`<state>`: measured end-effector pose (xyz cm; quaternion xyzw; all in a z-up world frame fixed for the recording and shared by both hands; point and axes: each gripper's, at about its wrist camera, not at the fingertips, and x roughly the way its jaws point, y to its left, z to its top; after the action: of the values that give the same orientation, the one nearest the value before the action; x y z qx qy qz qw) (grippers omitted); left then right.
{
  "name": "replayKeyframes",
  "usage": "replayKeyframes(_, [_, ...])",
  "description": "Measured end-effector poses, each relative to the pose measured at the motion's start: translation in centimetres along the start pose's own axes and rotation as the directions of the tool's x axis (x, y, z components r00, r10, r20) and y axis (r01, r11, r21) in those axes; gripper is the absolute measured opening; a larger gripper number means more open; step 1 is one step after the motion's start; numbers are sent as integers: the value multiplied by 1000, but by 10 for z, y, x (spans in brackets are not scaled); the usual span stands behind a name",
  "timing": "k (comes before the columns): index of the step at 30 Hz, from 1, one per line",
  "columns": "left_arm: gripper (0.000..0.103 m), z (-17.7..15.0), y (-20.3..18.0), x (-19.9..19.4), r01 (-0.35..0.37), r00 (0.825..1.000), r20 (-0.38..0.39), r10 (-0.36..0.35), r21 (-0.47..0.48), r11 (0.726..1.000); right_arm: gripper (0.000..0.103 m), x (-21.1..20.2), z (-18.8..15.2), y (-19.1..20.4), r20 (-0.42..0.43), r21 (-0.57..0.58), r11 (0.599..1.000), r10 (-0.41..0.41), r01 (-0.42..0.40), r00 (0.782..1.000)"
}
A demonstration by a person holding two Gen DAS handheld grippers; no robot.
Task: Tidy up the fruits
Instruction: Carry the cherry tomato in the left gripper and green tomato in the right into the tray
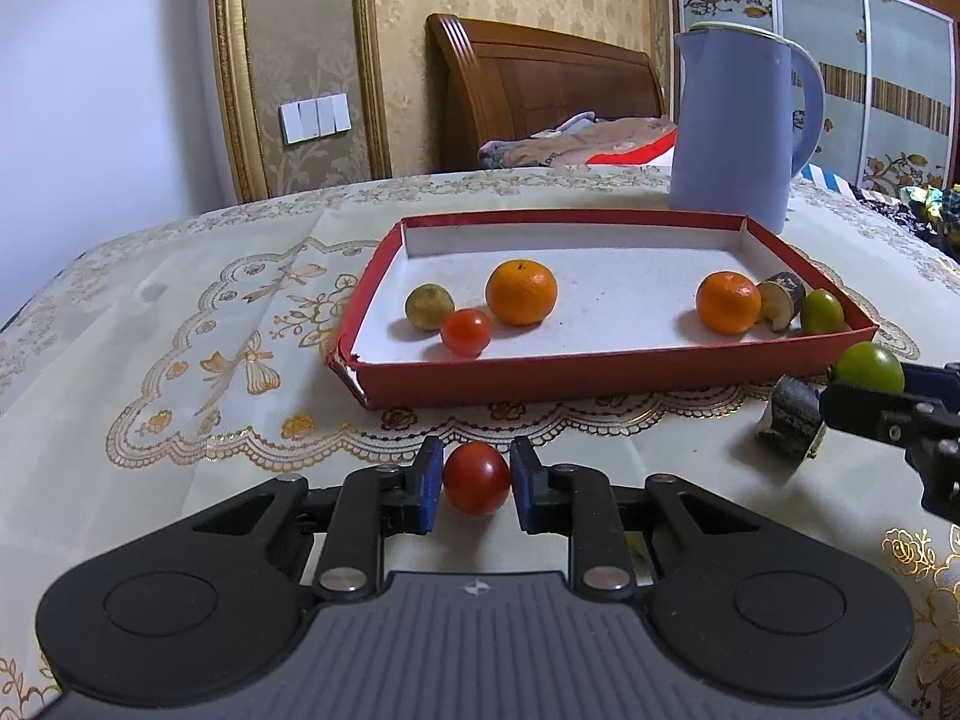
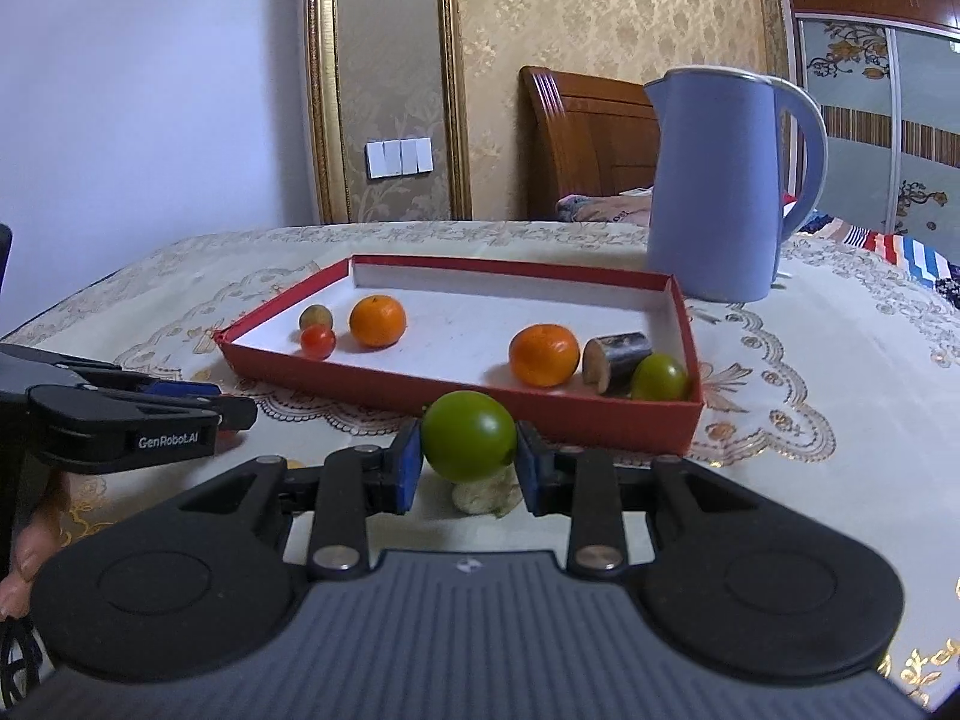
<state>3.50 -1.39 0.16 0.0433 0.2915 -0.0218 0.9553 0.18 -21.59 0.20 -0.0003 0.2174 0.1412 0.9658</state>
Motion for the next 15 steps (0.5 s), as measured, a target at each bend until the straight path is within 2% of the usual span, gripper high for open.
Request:
replayKeyframes(7, [24, 22, 5, 1, 34, 999, 24, -33, -51, 998, 31, 2, 12, -13, 30, 12, 999, -46, 45, 998])
replayKeyframes(15, [24, 48, -21, 27, 7, 999, 50, -6, -21, 1000, 31, 26, 35, -42, 65, 54, 989, -141, 138, 988])
